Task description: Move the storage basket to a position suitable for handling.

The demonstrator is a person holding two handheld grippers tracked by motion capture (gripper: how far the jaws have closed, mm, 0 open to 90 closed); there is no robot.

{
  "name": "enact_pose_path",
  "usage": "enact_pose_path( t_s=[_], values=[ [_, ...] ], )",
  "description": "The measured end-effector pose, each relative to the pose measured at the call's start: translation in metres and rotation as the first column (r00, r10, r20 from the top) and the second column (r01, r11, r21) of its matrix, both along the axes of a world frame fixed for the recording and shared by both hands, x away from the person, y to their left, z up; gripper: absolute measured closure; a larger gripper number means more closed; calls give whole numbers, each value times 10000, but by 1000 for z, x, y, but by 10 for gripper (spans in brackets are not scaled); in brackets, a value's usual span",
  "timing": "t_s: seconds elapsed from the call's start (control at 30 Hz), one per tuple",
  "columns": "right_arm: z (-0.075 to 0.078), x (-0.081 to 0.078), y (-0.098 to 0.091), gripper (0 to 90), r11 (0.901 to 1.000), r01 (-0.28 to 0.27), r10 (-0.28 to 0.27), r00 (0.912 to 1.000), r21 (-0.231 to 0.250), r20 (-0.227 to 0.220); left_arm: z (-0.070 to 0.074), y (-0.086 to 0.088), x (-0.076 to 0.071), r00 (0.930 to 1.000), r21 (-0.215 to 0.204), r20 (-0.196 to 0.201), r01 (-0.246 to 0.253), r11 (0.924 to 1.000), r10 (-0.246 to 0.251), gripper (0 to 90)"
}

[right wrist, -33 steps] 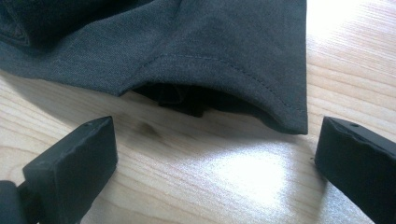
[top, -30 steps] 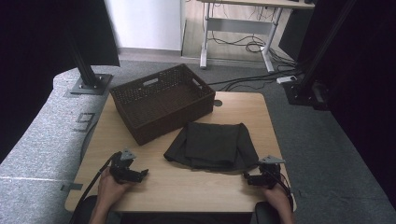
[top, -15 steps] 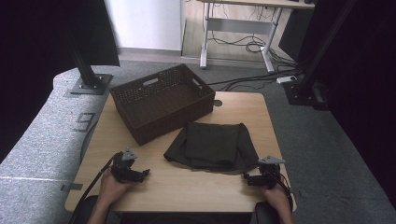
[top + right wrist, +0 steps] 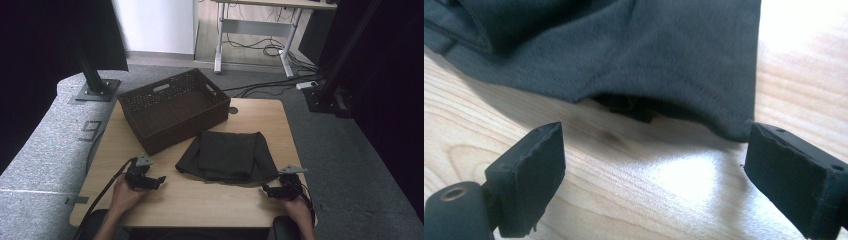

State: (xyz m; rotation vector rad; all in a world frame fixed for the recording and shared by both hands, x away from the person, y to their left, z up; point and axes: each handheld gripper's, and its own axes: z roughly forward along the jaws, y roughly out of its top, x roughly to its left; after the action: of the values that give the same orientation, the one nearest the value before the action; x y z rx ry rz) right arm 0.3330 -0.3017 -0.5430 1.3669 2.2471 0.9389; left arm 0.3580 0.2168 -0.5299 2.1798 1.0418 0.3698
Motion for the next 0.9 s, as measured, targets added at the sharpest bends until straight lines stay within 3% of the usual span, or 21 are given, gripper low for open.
enact_pose_path(
  t_s=[0.2, 0.5, 0.6, 0.9],
  values=[
    [13, 3, -4, 131, 9992, 138, -144, 9998, 378, 161, 11, -18, 11, 9988, 83, 274, 395, 9992, -397, 164],
    [26, 14, -3, 173, 9978, 268, -284, 9992, 613, 263, 21, -40, 30, 9975, -351, 360, 618, 9975, -605, 228],
    [32, 23, -2, 216, 9974, 370, -388, 9989, 611, 276, 27, -51, 42, 9968, -623, 360, 735, 9953, -714, 242],
    [36, 48, 3, 394, 9981, 421, -433, 9987, 444, 264, 26, -78, 67, 9947, -623, 269, 1005, 9930, -990, 324]
  ],
)
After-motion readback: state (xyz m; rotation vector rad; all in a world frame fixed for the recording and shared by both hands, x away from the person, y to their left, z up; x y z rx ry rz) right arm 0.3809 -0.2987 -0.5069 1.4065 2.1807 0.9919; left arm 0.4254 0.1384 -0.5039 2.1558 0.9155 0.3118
